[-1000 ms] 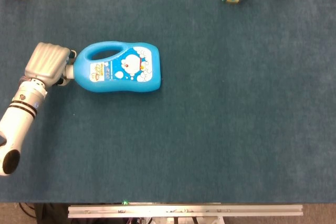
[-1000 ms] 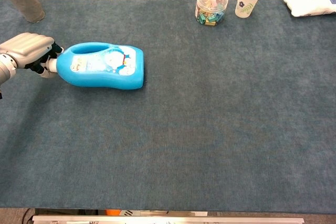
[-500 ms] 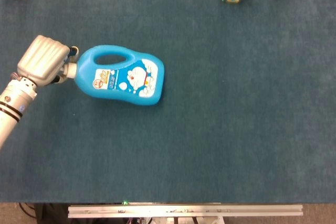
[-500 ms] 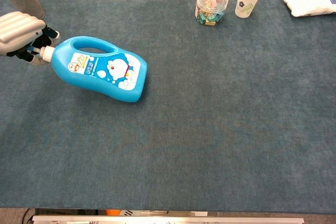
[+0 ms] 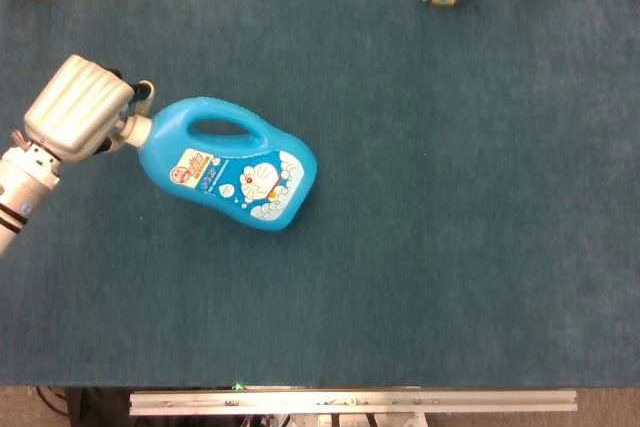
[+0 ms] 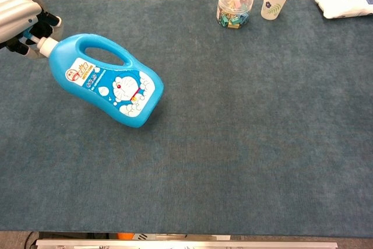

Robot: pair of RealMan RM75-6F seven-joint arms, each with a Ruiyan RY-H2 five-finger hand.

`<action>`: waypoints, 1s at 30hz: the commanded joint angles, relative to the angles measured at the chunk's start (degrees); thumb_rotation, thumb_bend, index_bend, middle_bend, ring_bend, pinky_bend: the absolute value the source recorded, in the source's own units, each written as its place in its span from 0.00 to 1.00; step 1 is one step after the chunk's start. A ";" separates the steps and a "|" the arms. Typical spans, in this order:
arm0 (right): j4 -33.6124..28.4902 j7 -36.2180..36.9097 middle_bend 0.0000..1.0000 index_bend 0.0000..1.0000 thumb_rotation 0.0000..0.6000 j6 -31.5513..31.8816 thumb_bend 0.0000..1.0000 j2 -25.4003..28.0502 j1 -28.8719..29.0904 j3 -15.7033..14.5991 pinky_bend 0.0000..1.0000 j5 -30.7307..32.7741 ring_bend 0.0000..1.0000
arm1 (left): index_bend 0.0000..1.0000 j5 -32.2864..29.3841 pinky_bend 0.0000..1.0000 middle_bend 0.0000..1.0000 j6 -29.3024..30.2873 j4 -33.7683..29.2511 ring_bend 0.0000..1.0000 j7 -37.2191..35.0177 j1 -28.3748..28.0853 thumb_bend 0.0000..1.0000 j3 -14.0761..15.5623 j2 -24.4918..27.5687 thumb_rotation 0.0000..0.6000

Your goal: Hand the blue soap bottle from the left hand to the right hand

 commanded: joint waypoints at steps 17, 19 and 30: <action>-4.54 14.19 0.26 0.18 1.00 -21.03 0.00 3.70 12.36 3.60 0.33 3.43 0.21 | 0.66 5.85 0.83 0.87 7.92 -1.53 0.72 3.62 -0.51 0.46 -1.34 1.70 1.00; -4.49 16.22 0.26 0.18 1.00 -24.12 0.01 4.24 14.66 4.78 0.33 4.41 0.21 | 0.66 6.63 0.83 0.87 8.87 -1.66 0.71 4.08 -0.57 0.46 -1.46 1.57 1.00; -3.09 14.00 0.27 0.18 1.00 -33.54 0.01 0.38 26.61 8.71 0.33 16.56 0.21 | 0.66 9.55 0.83 0.87 13.26 -2.89 0.71 7.12 -0.35 0.45 -2.05 0.16 1.00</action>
